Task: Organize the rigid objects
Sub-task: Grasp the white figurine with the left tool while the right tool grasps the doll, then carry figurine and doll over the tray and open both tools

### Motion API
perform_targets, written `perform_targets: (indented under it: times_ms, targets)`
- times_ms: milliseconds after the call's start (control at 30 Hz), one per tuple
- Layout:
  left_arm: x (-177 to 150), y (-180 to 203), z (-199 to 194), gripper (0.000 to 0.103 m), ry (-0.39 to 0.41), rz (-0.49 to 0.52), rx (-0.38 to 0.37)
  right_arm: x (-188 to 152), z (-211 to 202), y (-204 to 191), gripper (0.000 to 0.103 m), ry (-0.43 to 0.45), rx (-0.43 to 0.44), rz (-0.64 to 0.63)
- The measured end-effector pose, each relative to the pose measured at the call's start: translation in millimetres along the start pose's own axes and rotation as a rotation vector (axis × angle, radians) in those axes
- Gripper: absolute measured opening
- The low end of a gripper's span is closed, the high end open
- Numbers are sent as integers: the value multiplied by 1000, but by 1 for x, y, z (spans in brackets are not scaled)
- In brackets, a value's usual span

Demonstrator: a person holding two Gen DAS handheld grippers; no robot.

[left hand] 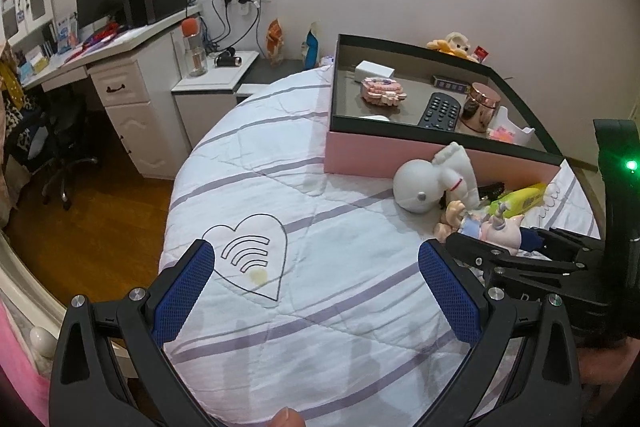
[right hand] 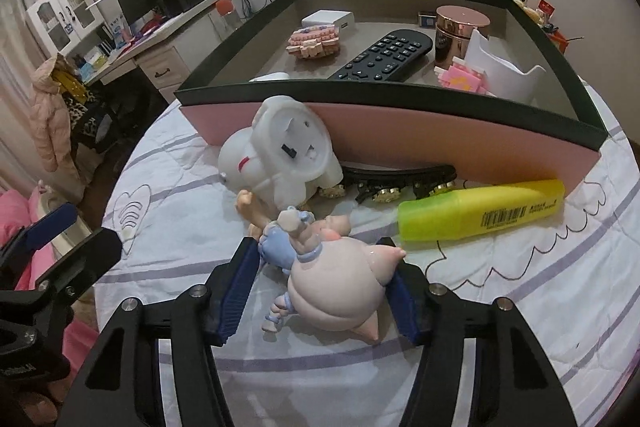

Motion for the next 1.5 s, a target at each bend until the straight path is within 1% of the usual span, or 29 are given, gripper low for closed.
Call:
perform_targets:
  times_ms: [167, 333, 500, 633, 700, 833, 933, 1100, 1167, 1233, 1300, 1500]
  targets:
    - [2, 6, -3, 103, 4, 9, -4, -8, -11, 6, 61, 8, 16, 20]
    - [8, 21, -3, 103, 11, 34, -26, -14, -28, 16, 61, 27, -1, 44]
    - [19, 44, 8, 103, -7, 49, -85, -19, -46, 33, 61, 54, -52, 69]
    - [25, 64, 30, 103, -39, 55, -130, -20, -51, 48, 61, 63, -69, 90]
    - [23, 73, 47, 103, -80, 66, -124, -19, -52, 53, 61, 65, -72, 97]
    - [18, 80, 67, 103, -117, 93, -113, -18, -51, 60, 61, 65, -69, 105]
    - [17, 82, 75, 103, -116, 119, -90, -17, -49, 65, 61, 64, -67, 113]
    - [23, 86, 81, 103, -103, 151, -84, -17, -47, 67, 61, 61, -60, 116]
    - [23, 89, 85, 99, -110, 164, -97, -17, -46, 66, 61, 59, -58, 115]
    - [22, 92, 87, 84, -119, 178, -120, -17, -45, 66, 61, 57, -58, 115]
    - [22, 95, 86, 73, -109, 193, -127, -18, -46, 67, 61, 57, -60, 115]
    - [22, 92, 81, 73, -106, 185, -144, -18, -49, 66, 61, 61, -67, 114]
Point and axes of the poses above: each gripper's, at about its wrist camera, not at the fingertips, and z roughly the way its jaws point, y to its right, x to its top, the point moved 1 cm from there along z, roughly the way its jaws point, and after that the axes turned 2 degrees about -y, right-handed, at the moved point
